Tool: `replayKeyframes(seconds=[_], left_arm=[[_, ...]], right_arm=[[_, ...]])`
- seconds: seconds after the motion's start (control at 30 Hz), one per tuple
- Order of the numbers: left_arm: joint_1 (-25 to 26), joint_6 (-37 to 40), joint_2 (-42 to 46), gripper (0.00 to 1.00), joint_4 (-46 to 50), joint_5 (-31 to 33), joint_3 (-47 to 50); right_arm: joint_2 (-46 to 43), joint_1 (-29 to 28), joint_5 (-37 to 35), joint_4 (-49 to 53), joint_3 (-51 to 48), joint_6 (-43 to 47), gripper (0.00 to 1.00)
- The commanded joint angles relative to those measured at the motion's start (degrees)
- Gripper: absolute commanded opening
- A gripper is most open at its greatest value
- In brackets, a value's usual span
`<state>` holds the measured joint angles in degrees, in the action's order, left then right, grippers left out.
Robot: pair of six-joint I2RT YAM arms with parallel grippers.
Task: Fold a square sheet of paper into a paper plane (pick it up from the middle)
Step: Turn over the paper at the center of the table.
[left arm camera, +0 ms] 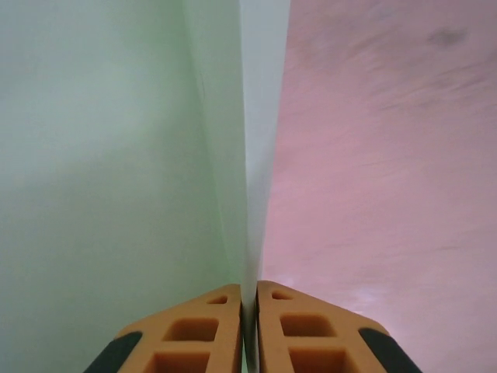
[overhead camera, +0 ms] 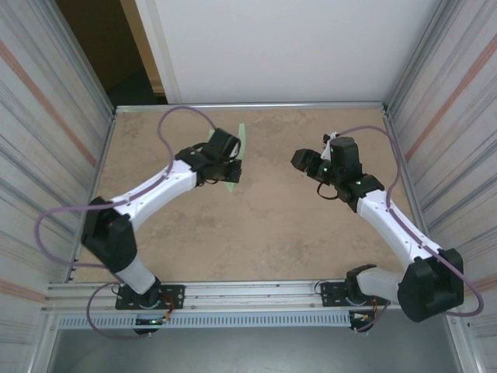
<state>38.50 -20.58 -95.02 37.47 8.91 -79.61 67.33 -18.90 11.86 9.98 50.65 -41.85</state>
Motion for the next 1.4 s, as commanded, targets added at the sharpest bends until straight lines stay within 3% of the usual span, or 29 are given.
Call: replayKeyframes(seconds=[0.0,0.1,0.27,0.57,0.73,1.1,1.27,1.37], left_arm=[[1.8,4.27,-7.32,0.12,17.48,21.71,-5.34],[2.87,3.12,-13.75,0.12,22.48,29.18,-10.04],[4.23,2.57,-21.46,0.12,24.14,34.18,-13.49],[6.57,2.49,-33.13,0.12,25.22,36.38,-18.27],[7.44,2.35,-35.18,0.14,24.66,32.48,-19.78],[8.08,2.05,-34.29,0.28,21.87,22.54,-20.67],[8.42,0.6,-31.14,0.33,20.86,17.32,-20.49],[9.35,-1.11,-26.98,0.34,19.14,10.95,-19.31]], right_arm=[[-2.96,-0.13,-6.24,3.17,-1.69,2.26,0.6],[-4.4,-0.09,-8.18,3.86,-2.56,2.21,0.6],[-5.43,0.28,-9.44,4.72,-3.4,1.85,0.6],[-6.07,0.71,-9.14,5.04,-4.71,0.87,0.6],[-5.92,0.88,-8.95,4.96,-5.04,0.29,0.6],[-5.02,0.91,-7.66,3.71,-5.3,-0.65,0.6],[-4.93,0.88,-7.82,3.56,-5.39,-0.89,0.59],[-4.83,0.89,-7.98,3.39,-5.55,-1.09,0.6]])
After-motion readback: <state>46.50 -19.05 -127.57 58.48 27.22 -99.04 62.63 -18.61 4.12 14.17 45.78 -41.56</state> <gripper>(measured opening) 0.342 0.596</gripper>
